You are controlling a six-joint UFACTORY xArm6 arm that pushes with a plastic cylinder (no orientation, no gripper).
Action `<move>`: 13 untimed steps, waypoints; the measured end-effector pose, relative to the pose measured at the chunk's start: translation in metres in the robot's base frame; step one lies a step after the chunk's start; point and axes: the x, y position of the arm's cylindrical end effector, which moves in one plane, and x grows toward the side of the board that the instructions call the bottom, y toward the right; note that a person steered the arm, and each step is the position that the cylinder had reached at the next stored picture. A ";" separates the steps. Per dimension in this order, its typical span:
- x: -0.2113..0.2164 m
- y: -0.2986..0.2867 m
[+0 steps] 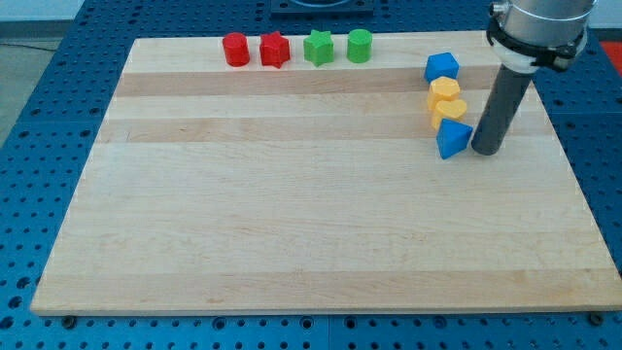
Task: Separate the blue triangle and yellow heart
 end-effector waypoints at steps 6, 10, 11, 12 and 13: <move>-0.166 0.039; -0.188 -0.027; -0.167 -0.055; -0.147 -0.063; -0.125 -0.063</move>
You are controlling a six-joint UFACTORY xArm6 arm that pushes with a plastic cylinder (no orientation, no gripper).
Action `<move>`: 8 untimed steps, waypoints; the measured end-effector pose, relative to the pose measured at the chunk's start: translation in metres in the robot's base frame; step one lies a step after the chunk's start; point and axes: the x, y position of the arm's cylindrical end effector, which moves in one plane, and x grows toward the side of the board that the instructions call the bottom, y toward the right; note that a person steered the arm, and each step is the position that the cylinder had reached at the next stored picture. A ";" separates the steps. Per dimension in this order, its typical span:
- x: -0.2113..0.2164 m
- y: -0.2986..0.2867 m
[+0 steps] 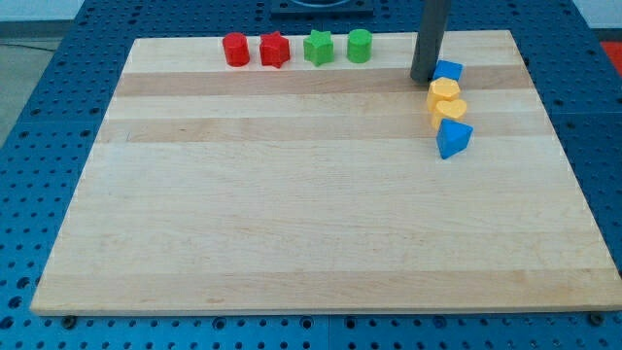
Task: Separate the blue triangle and yellow heart
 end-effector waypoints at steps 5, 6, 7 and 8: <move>0.110 -0.016; 0.094 -0.047; 0.086 -0.027; 0.085 0.006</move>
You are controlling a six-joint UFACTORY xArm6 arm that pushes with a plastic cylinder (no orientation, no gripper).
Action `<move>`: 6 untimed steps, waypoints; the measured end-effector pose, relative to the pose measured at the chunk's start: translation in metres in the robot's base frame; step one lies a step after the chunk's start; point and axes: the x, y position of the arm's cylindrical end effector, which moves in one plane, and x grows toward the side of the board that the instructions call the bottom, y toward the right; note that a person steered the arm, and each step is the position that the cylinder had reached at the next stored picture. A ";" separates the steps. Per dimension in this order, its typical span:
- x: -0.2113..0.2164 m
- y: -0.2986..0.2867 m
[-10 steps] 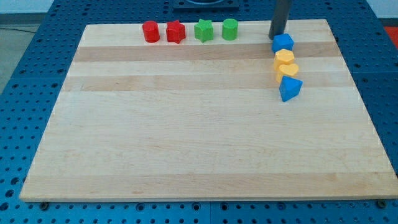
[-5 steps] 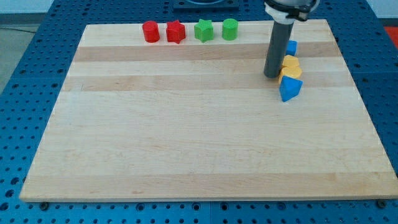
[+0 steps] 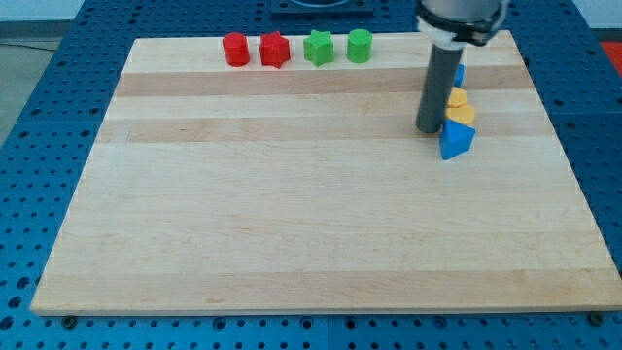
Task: Separate the blue triangle and yellow heart
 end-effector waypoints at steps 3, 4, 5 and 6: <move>0.029 0.023; 0.037 0.027; 0.041 0.041; 0.043 0.050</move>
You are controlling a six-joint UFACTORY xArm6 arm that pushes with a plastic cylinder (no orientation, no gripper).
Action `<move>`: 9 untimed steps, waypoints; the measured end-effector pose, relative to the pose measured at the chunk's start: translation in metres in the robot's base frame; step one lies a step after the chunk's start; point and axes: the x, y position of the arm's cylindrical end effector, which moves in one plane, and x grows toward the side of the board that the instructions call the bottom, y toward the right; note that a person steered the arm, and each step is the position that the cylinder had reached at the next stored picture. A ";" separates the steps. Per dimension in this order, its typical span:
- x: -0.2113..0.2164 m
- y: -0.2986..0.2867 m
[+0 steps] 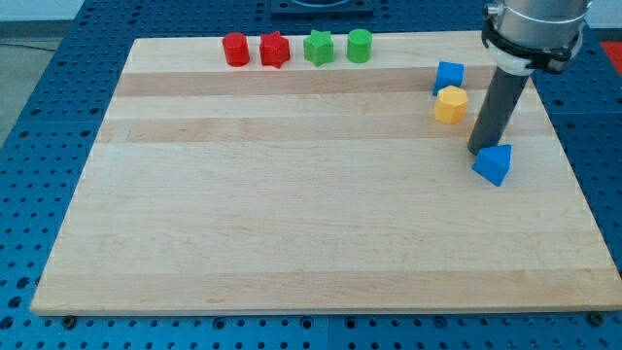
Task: Separate the blue triangle and yellow heart
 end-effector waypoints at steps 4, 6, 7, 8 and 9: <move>0.050 0.005; 0.053 0.033; 0.068 0.033; 0.088 0.033; 0.104 0.033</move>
